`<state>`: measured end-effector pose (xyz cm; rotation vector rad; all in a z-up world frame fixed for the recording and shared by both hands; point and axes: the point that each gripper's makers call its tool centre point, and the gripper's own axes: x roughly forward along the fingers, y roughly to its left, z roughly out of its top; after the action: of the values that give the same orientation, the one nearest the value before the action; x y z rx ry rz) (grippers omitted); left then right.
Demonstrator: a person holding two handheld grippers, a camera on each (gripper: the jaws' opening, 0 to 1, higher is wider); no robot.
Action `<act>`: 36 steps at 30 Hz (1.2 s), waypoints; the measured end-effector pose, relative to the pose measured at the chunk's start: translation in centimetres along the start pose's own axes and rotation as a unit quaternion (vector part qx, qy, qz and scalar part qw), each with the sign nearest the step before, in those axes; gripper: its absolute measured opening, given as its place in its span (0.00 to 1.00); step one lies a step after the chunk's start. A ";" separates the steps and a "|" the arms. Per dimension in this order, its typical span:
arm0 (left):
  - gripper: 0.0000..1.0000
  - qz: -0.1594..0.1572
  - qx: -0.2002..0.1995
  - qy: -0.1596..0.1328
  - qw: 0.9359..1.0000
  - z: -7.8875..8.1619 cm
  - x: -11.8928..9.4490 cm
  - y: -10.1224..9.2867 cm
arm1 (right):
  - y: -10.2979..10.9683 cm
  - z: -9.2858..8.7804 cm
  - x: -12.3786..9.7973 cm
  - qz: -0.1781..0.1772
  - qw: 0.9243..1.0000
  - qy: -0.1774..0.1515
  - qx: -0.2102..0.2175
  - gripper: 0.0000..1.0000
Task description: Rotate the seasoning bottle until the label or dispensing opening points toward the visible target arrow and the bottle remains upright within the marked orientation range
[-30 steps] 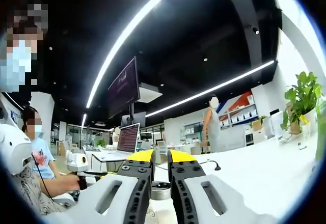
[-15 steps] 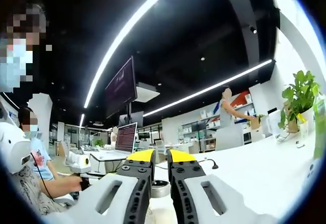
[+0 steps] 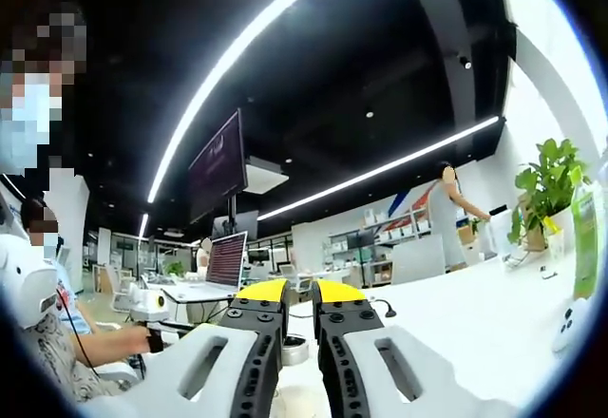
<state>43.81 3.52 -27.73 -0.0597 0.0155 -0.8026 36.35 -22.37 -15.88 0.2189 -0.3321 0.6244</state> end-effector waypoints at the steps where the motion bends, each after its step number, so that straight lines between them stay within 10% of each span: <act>1: 0.33 -0.009 0.005 0.002 1.000 0.0 0.0 0.0 | 0.1 0.0 0.1 0.001 1.000 0.000 -0.001 0.08; 25: 0.33 -0.171 0.042 0.054 0.983 -0.3 -0.5 0.0 | 1.1 0.0 -0.1 0.004 1.000 0.001 -0.002 0.08; 36: 0.33 -0.258 0.059 0.078 0.961 -0.5 -0.5 -0.6 | 0.9 -0.3 -1.6 -0.022 1.000 0.008 -0.005 0.08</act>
<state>43.02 3.50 -28.23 0.1181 0.1047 -1.3270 34.65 -22.38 -16.63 0.2102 -0.3146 0.5815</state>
